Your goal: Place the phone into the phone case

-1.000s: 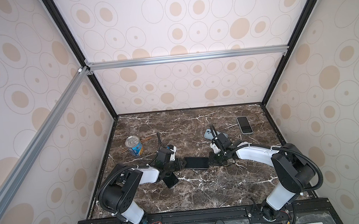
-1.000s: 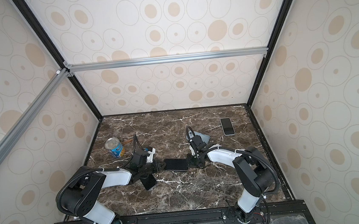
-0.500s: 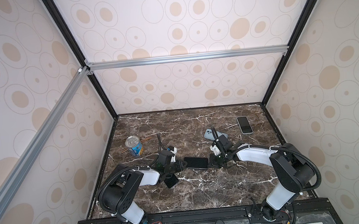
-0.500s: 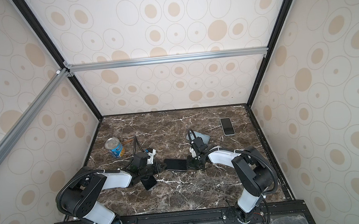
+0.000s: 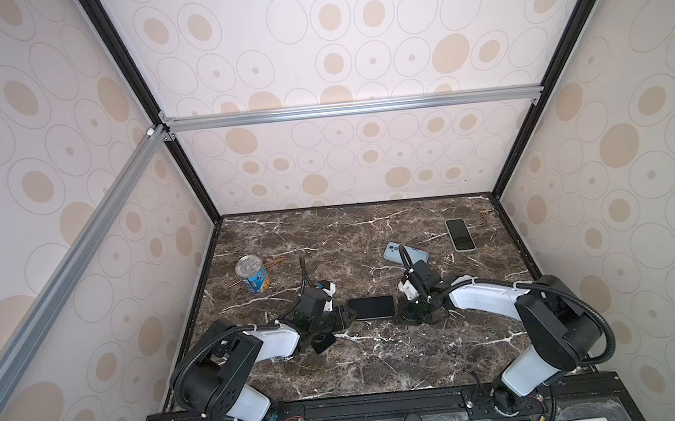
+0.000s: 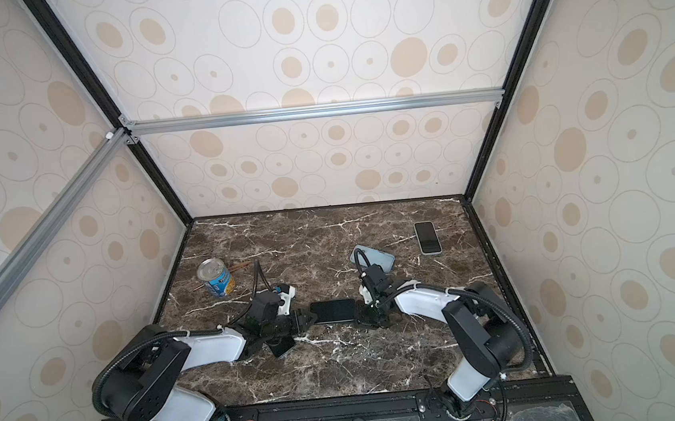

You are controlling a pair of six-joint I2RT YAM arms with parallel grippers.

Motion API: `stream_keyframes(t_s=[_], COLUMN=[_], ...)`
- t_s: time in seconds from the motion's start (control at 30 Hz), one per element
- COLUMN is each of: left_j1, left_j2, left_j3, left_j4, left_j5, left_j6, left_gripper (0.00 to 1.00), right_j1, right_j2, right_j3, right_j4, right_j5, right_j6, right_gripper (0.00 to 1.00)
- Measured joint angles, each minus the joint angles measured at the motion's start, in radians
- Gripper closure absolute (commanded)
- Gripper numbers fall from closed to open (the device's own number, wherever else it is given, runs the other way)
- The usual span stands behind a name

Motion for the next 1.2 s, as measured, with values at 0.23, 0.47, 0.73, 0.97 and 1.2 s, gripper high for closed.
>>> stream_keyframes(t_s=[0.23, 0.47, 0.73, 0.97, 1.2], left_j1=[0.005, 0.006, 0.007, 0.008, 0.009], left_j2=[-0.050, 0.063, 0.090, 0.090, 0.092], left_j3=[0.035, 0.101, 0.106, 0.066, 0.021], left_j4=[-0.128, -0.106, -0.075, 0.000, 0.087], left_j5=[-0.072, -0.024, 0.000, 0.006, 0.005], left_j6=[0.045, 0.058, 0.059, 0.052, 0.021], left_gripper=[0.56, 0.66, 0.72, 0.73, 0.73], right_j1=[-0.010, -0.031, -0.034, -0.036, -0.042], right_j2=[-0.061, 0.016, 0.099, 0.108, 0.114], right_j3=[0.105, 0.135, 0.134, 0.092, 0.058], right_j4=[-0.091, -0.095, -0.062, 0.017, 0.069], right_j5=[0.103, 0.110, 0.053, -0.034, -0.081], right_j6=[-0.074, -0.099, -0.096, -0.055, -0.016], right_gripper=[0.78, 0.78, 0.81, 0.86, 0.90])
